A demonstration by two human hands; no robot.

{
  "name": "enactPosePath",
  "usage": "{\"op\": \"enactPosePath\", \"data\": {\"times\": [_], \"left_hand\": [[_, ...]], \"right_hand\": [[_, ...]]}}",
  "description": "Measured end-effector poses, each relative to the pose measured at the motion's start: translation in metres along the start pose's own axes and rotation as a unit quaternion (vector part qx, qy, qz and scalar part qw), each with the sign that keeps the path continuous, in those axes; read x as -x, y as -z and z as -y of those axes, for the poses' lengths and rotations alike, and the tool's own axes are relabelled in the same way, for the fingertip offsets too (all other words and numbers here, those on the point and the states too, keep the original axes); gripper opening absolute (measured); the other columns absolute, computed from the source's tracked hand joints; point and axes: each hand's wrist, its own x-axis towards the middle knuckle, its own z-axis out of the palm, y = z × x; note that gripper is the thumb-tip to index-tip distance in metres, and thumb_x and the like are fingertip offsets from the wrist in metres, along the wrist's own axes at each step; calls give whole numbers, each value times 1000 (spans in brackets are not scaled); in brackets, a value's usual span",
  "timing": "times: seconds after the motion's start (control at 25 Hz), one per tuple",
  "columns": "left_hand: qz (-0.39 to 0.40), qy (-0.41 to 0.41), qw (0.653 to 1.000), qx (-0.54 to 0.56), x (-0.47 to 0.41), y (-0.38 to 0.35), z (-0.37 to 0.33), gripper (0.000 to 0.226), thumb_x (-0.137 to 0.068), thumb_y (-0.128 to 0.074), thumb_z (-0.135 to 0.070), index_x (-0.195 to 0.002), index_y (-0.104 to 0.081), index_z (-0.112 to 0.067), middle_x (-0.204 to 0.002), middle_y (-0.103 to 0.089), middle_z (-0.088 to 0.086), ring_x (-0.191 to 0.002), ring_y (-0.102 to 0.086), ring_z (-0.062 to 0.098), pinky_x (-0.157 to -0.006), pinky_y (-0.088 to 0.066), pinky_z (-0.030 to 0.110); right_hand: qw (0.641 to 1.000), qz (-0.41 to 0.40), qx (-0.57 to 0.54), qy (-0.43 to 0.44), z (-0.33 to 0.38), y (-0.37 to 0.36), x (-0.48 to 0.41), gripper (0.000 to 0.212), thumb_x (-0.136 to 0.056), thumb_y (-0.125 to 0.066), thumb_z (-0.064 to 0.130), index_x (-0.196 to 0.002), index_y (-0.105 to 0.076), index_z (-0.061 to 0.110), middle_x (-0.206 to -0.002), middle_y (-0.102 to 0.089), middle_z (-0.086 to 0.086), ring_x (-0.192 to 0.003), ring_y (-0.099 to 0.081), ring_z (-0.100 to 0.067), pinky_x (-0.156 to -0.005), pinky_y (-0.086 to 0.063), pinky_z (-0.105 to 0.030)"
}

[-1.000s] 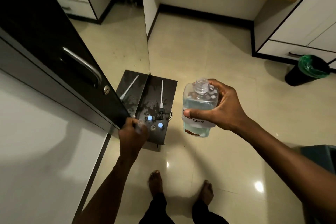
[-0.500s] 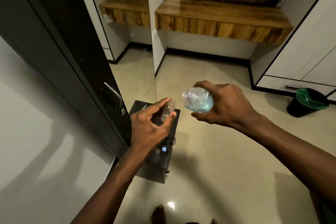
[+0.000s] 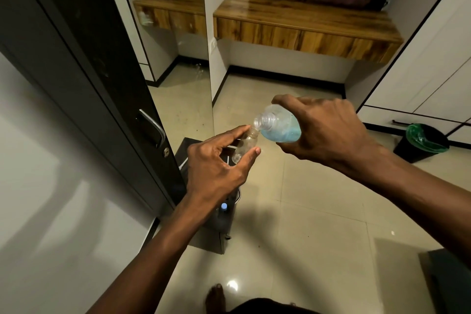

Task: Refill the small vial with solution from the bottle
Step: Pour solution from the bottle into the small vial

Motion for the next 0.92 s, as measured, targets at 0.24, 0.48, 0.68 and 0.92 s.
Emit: {"op": "enactPosePath", "data": {"times": [0.24,0.48,0.68,0.92], "left_hand": [[-7,-2,1000,-2,-4,-1,1,49,-78,-84,-33,-123,-73,-15,-110,-76,-7,-89,-73,0,-77,-61,19],[-4,-10,1000,-10,-6,1,2,49,-80,-83,-36,-123,-73,-16,-111,-77,-4,-91,-73,2,-77,-63,26],[1,-15,1000,-10,-4,1,2,50,-79,-83,-36,-123,-73,-14,-112,-77,-2,-92,-74,4,-77,-64,29],[2,-20,1000,-7,-4,1,2,48,-78,-86,-30,-121,-74,-13,-110,-78,-1,-89,-75,5,-74,-64,30]], "right_hand": [[999,8,39,-11,1,5,-4,80,-71,-84,47,-141,-50,26,-115,-74,-8,-85,-72,-36,-67,-53,-37],[998,23,64,-10,1,8,-7,86,-72,-85,48,-145,-46,27,-119,-73,-9,-90,-72,-37,-69,-59,-42],[996,19,91,-7,0,8,-6,86,-72,-86,45,-146,-46,28,-120,-73,-8,-92,-72,-37,-67,-56,-39],[995,27,93,-3,-2,9,-6,80,-76,-83,42,-145,-43,30,-120,-71,-7,-96,-70,-37,-69,-59,-45]]}}
